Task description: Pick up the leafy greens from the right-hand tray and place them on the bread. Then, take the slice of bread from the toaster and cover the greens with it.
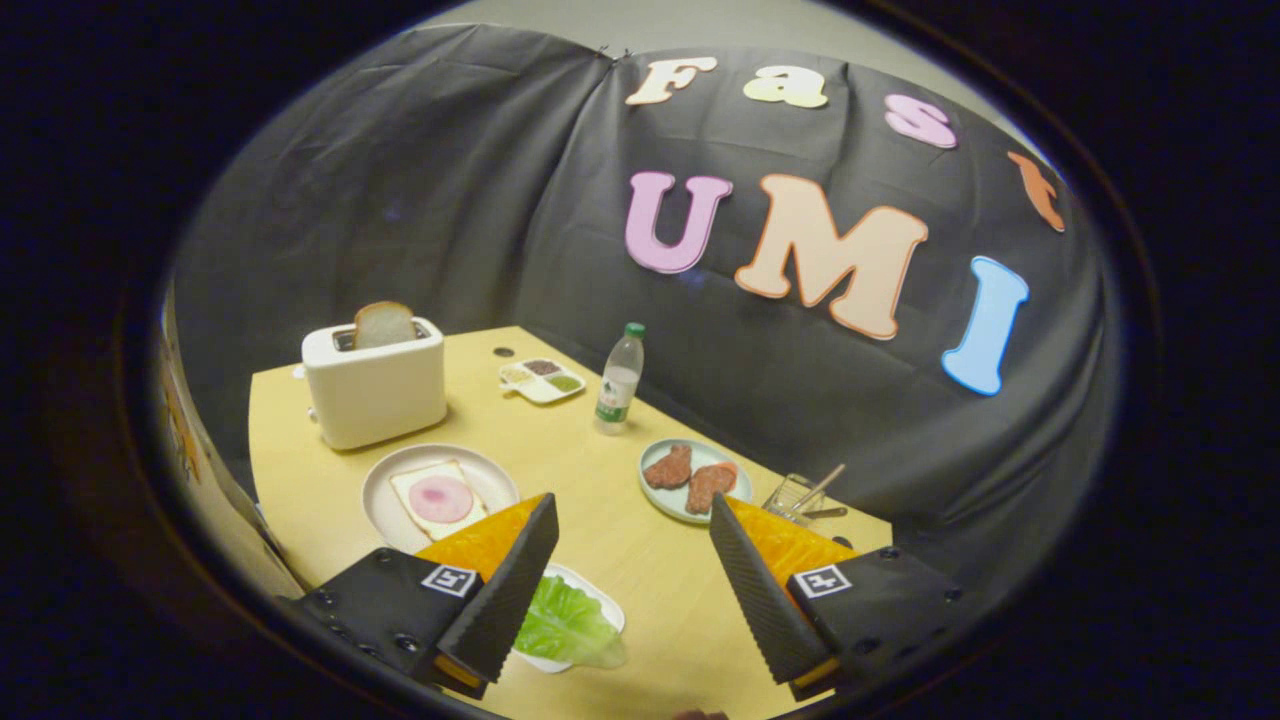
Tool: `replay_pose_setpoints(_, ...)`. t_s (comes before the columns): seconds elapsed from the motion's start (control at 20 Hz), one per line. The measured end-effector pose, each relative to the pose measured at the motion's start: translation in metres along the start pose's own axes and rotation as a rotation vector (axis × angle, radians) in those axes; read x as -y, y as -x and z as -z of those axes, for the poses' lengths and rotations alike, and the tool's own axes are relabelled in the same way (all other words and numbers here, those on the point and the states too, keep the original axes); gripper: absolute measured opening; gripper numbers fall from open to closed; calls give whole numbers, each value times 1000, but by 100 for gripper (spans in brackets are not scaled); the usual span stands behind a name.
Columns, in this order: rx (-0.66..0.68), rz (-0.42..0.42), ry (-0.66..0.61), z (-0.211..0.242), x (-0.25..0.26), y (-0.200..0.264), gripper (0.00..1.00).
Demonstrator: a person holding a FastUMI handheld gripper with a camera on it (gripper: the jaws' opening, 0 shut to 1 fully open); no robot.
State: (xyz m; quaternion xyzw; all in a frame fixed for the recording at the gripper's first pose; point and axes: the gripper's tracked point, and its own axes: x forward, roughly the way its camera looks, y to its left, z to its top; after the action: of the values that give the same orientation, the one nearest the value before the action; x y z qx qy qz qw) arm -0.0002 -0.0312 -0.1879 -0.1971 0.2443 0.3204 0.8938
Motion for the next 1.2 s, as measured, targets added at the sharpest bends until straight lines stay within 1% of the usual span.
replay_pose_setpoints(0.4,-129,-145,69,57,-27,-20,99)
replay_pose_setpoints(0.8,-265,-269,89,110,-47,-40,99)
replay_pose_setpoints(1.0,-311,-308,116,129,-55,-48,99)
replay_pose_setpoints(1.2,-366,-343,113,152,-62,-51,99)
